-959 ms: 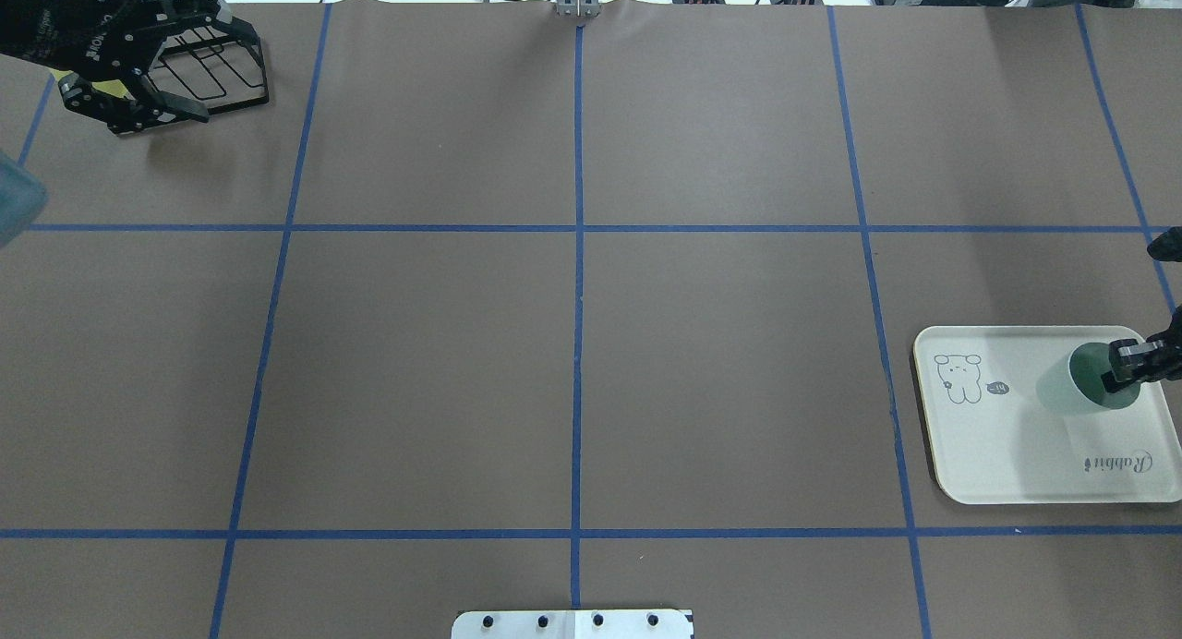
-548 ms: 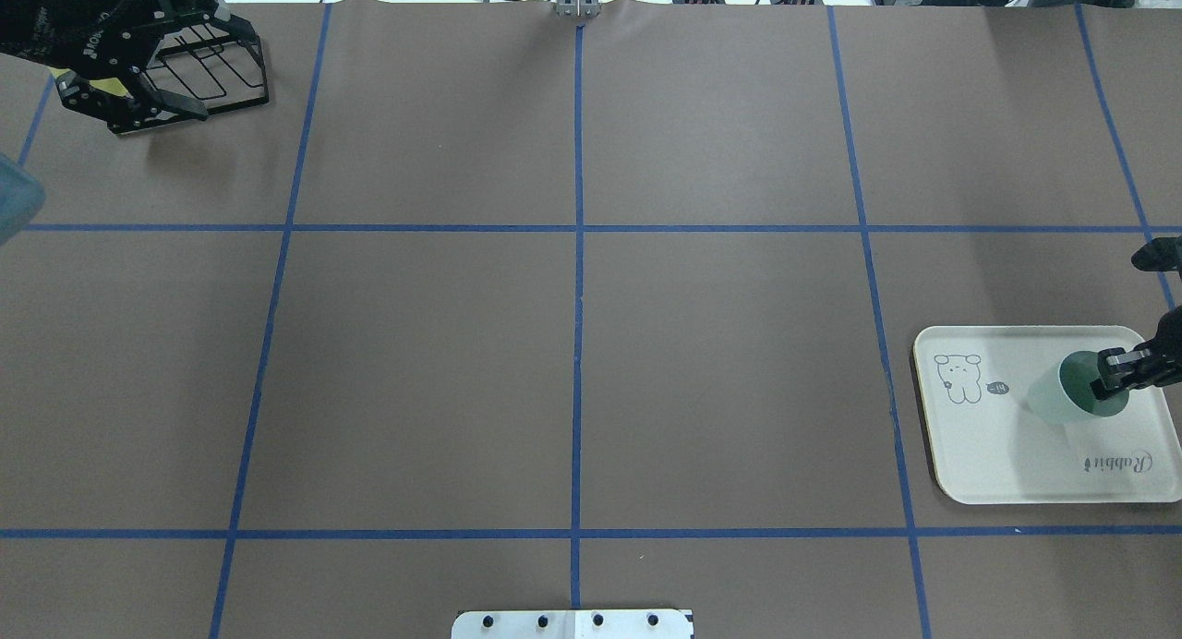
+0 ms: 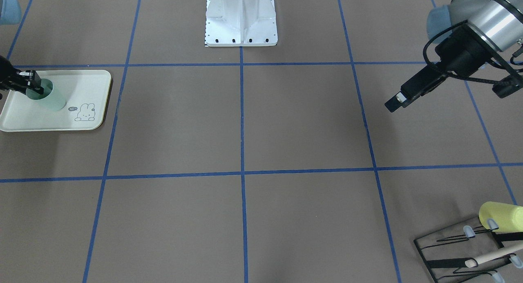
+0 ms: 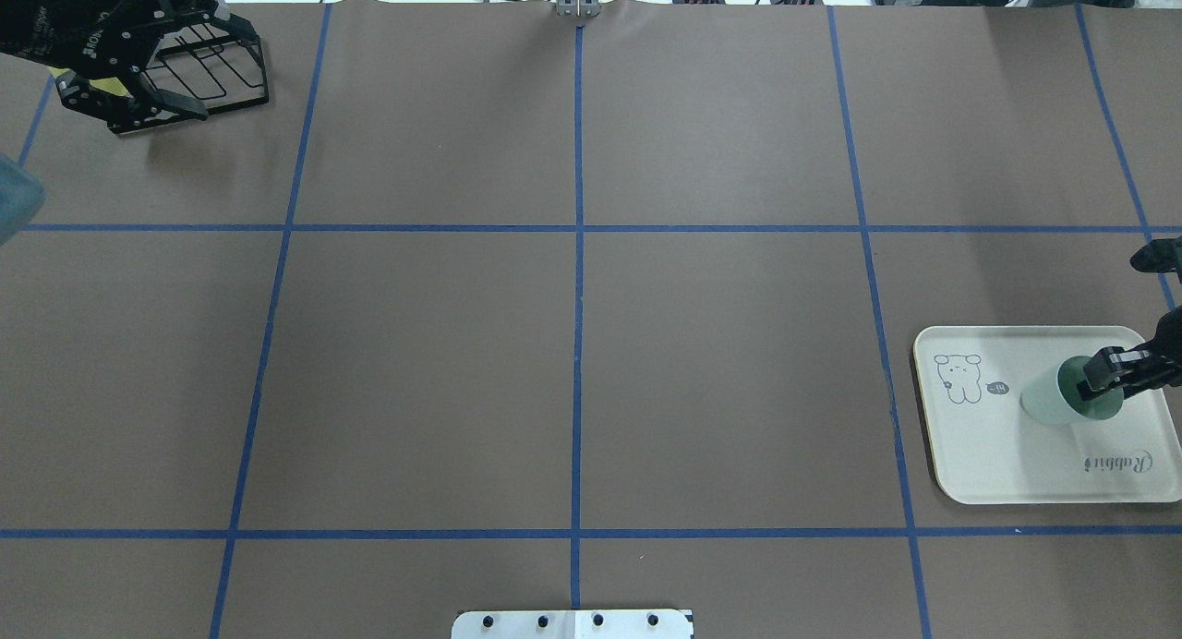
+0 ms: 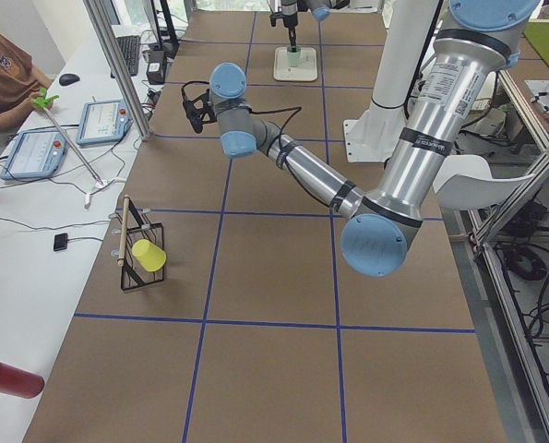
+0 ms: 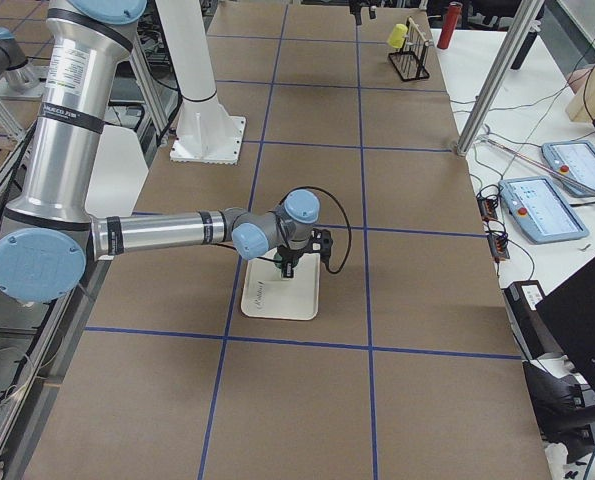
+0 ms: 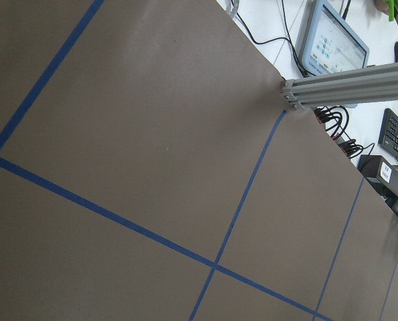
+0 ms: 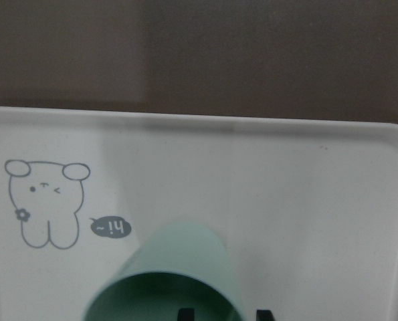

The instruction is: Left arm grabs green cup and hands to right arm on tray

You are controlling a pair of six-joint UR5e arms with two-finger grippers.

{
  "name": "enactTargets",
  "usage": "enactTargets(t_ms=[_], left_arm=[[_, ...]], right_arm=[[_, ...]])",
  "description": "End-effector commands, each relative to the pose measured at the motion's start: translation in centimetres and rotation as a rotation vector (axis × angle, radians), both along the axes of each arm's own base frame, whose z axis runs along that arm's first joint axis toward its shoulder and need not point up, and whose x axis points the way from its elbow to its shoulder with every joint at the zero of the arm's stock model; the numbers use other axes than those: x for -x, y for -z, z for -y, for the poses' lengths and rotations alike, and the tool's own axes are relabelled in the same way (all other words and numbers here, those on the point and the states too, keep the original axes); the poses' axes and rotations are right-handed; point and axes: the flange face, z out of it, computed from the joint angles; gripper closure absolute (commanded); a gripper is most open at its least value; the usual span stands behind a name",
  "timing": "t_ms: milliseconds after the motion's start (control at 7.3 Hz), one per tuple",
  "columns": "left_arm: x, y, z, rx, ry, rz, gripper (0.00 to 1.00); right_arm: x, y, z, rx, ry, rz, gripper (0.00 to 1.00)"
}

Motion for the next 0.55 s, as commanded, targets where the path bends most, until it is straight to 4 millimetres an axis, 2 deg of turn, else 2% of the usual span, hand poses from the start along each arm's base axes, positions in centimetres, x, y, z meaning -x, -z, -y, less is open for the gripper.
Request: enactTargets(t_ms=[0, 137, 274, 411], left_arm=[[0.4, -0.1, 0.2, -0.012, 0.013, 0.008, 0.00], [1.3, -1.0, 0.3, -0.084, 0.011, 0.044, 0.00], [2.7, -4.2, 0.2, -0.153, 0.000, 0.121, 0.00], [5.4, -8.2, -0.5, -0.231, -0.004, 0.201, 0.00]], right_arm=[[-2.9, 3.4, 0.6, -0.050, -0.067, 0.038, 0.00], [-5.8, 4.7, 1.4, -0.076, -0.140, 0.048, 0.00], [-8.6, 6.1, 2.2, -0.106, -0.206, 0.056, 0.00], [-11.1, 6.7, 2.8, -0.124, -0.265, 0.058, 0.00]])
